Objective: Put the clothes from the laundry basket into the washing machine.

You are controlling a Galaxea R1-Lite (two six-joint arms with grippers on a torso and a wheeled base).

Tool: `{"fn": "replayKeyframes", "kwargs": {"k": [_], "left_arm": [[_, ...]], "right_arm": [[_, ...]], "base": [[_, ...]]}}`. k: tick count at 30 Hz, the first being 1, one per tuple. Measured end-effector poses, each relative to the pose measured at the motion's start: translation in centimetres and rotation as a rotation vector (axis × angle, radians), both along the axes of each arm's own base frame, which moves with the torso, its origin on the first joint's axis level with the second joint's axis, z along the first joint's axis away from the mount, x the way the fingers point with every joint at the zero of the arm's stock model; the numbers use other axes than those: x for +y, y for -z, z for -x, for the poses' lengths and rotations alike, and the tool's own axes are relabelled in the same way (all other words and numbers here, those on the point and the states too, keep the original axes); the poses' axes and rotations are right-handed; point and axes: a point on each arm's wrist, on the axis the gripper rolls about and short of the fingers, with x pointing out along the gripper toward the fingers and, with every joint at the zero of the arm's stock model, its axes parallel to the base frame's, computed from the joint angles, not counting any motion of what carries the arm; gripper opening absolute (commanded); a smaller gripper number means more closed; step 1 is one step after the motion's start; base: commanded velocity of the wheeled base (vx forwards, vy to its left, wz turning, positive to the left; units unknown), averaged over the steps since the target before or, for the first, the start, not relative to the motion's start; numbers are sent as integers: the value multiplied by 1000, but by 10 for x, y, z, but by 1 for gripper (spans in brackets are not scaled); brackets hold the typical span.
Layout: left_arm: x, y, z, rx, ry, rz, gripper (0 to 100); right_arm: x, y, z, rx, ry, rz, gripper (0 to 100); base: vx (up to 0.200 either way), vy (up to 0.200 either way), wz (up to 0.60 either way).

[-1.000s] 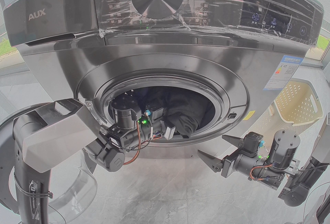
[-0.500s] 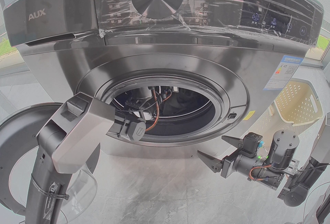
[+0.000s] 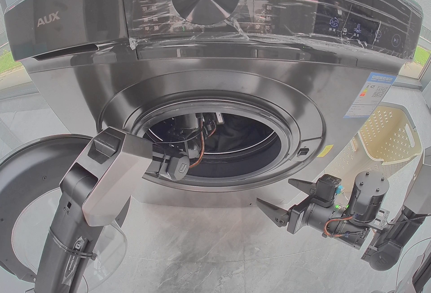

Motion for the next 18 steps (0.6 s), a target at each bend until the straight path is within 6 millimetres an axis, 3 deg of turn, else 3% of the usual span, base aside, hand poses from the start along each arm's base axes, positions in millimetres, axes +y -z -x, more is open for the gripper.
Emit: {"fn": "replayKeyframes", "kwargs": {"k": [5,9,18], "left_arm": [[4,16,15,157,9,-57,100],[8,16,31,279,16,-119,100],[22,-13,59,358,19,-164,100]], "right_arm": [[0,0,0,1,0,1,100],[0,0,0,1,0,1,100],[0,1,0,2,-2,2,100]], "base": [[0,0,0],[0,0,0],[0,0,0]]}}
